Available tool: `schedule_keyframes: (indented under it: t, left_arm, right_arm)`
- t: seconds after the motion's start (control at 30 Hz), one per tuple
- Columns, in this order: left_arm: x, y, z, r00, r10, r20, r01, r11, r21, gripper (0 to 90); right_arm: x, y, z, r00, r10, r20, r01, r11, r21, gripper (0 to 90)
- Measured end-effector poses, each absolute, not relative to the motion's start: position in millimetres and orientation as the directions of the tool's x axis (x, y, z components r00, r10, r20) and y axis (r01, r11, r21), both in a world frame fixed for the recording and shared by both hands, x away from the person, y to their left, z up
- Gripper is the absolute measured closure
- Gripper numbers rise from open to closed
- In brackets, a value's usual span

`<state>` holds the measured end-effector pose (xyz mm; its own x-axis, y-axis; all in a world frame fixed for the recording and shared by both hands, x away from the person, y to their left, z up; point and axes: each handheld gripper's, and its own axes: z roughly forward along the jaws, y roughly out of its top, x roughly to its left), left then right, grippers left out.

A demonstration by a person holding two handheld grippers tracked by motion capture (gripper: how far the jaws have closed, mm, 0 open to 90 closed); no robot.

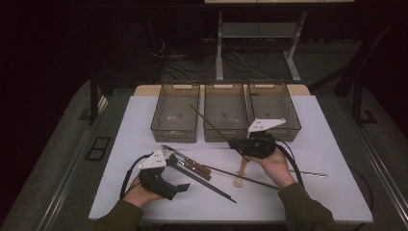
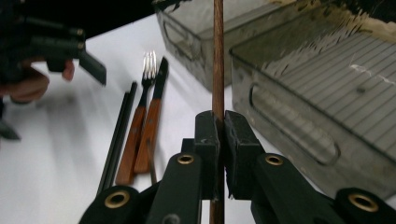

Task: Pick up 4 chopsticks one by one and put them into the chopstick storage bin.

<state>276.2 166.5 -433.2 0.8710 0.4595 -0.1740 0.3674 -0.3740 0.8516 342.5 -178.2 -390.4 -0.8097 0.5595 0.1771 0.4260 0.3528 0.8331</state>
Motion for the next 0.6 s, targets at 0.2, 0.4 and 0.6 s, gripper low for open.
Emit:
schedule_keyframes:
  t: [0.2, 0.4, 0.6]
  left_arm:
    - [276.2, 167.3, -432.7, 0.873, 0.457, -0.169, 0.360, -0.370, 0.856, 0.0]
    - [275.9, 167.3, -432.0, 0.874, 0.455, -0.168, 0.358, -0.371, 0.857, 0.0]
    - [275.8, 167.2, -431.8, 0.876, 0.453, -0.169, 0.355, -0.367, 0.860, 0.0]
  right_arm:
    - [353.4, -166.2, -384.6, -0.793, 0.580, 0.187, 0.436, 0.325, 0.839, 84.3]
    - [363.6, -152.0, -378.5, -0.780, 0.593, 0.202, 0.441, 0.290, 0.849, 84.3]
    - [373.0, -133.0, -372.0, -0.779, 0.600, 0.184, 0.434, 0.304, 0.848, 84.3]
